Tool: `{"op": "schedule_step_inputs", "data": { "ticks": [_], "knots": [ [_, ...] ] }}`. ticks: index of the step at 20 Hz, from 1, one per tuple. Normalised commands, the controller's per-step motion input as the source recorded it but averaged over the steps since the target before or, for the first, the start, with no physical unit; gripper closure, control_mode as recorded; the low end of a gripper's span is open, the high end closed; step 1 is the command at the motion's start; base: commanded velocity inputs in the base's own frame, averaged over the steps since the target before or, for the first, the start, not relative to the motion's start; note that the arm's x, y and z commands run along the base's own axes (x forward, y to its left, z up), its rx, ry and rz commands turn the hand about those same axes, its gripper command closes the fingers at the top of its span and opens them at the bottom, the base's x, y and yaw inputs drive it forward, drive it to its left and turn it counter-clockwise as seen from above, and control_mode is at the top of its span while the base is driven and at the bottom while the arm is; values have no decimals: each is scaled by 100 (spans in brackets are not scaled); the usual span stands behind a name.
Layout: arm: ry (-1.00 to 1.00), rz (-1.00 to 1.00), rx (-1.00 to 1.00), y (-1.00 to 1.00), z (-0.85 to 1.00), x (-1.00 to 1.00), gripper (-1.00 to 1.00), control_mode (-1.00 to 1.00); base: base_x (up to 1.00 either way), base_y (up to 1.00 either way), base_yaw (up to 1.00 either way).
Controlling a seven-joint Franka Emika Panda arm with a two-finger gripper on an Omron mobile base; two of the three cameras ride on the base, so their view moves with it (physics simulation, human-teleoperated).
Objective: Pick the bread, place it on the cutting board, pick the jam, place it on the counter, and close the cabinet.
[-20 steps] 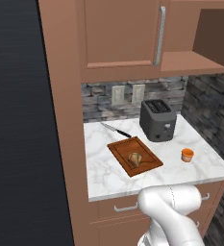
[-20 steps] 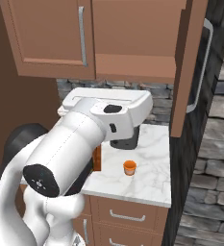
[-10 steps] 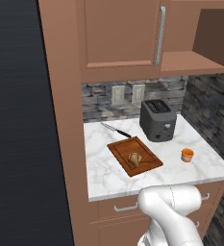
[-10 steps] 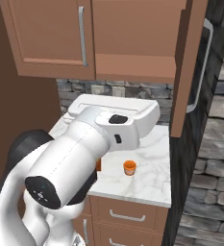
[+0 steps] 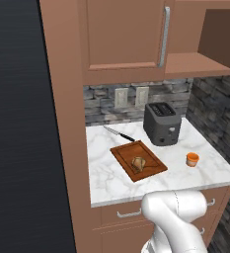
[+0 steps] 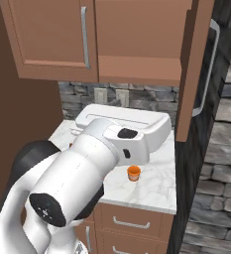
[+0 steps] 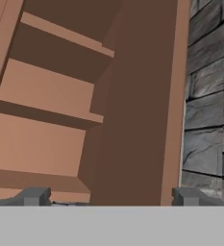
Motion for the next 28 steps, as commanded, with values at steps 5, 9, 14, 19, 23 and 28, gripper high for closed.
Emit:
{"op": "schedule_step_inputs", "data": {
  "ticks": [5, 9, 14, 19, 23, 28],
  "knots": [
    [0, -1, 0, -9, -6, -6, -100, -100, 0, 0, 0],
    [0, 0, 0, -14, -12, -3, -100, -100, 0, 0, 0],
    [0, 0, 0, -13, -12, -1, -100, -100, 0, 0, 0],
    [0, -1, 0, -9, -12, 0, -100, -100, 0, 0, 0],
    [0, -1, 0, -7, -14, 0, -100, -100, 0, 0, 0],
    [0, -1, 0, -5, -12, 0, -100, -100, 0, 0, 0]
  ]
}}
